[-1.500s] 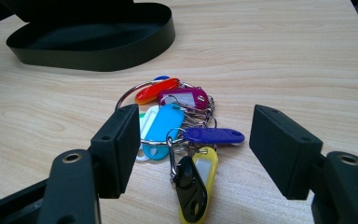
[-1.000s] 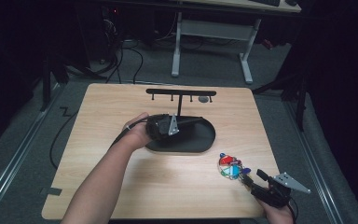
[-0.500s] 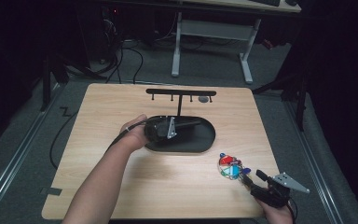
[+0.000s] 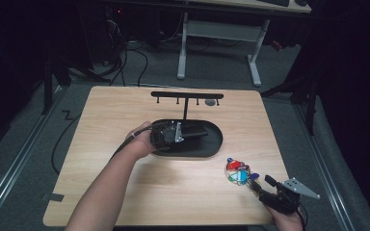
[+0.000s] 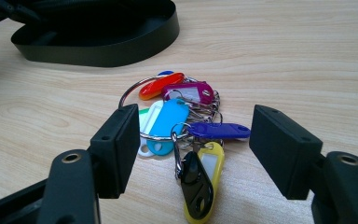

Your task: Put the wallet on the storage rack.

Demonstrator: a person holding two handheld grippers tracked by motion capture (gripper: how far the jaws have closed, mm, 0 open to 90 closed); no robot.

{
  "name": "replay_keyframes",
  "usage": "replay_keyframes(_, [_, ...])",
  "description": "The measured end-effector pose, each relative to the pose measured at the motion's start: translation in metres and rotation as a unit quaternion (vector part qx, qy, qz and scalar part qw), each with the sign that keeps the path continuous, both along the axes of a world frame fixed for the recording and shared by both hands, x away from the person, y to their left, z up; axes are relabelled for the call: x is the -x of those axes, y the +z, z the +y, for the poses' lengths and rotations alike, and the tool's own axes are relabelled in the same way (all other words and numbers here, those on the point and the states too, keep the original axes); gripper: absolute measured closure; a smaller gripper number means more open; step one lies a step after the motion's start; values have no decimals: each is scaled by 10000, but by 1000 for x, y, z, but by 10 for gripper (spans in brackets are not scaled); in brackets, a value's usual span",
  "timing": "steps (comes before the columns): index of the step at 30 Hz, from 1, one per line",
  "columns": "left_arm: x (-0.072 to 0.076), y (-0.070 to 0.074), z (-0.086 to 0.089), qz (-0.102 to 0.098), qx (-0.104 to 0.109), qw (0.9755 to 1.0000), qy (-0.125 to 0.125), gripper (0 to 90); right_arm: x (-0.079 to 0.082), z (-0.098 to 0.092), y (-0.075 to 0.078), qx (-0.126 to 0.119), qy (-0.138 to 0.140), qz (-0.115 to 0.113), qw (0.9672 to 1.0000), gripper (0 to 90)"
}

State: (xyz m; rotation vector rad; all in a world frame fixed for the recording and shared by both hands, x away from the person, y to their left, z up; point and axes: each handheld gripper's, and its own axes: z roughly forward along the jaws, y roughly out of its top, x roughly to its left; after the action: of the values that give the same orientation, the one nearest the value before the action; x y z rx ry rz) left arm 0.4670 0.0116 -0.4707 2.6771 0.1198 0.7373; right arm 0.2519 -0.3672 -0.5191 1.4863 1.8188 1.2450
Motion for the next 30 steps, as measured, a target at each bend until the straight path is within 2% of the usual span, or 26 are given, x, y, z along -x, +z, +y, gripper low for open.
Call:
replay_keyframes(4, [-1, -2, 3, 226, 222, 9994, 152, 575, 0, -1, 0, 0, 4, 0, 10000, 336])
replay_keyframes(8, [0, -6, 5, 327, 206, 9991, 201, 547, 0, 0, 0, -5, -3, 7, 10000, 336])
replay_keyframes(12, [2, -5, 7, 358, 239, 9989, 195, 535, 0, 0, 0, -4, 2, 8, 10000, 336])
replay_keyframes(15, [4, 1, 9, 338, 440, 9982, 221, 547, 0, 0, 0, 4, 5, 9, 10000, 336])
replay_keyframes(23, [14, 4, 12, 332, 593, 9974, 232, 545, 0, -1, 1, 5, -13, 6, 10000, 336])
replay_keyframes(24, [16, 5, 13, 328, 667, 9969, 239, 545, 0, -1, 1, 4, -12, 5, 10000, 336])
replay_keyframes(25, [21, 7, 16, 328, 880, 9953, 256, 545, 0, 0, 1, 33, 8, -13, 10000, 336])
replay_keyframes(26, [23, 9, 18, 370, 971, 9942, 274, 547, 0, 0, 1, 35, 6, -11, 10000, 336])
replay_keyframes(28, [25, 10, 19, 402, 1036, 9934, 294, 545, 0, 1, 1, 49, 15, -14, 10000, 336])
replay_keyframes(29, [32, 11, 21, 293, 1104, 9931, 278, 546, 0, 1, 1, 53, 16, -13, 10000, 336])
replay_keyframes(30, [32, 11, 21, 293, 1104, 9931, 278, 547, 0, 1, 1, 53, 16, -13, 10000, 336])
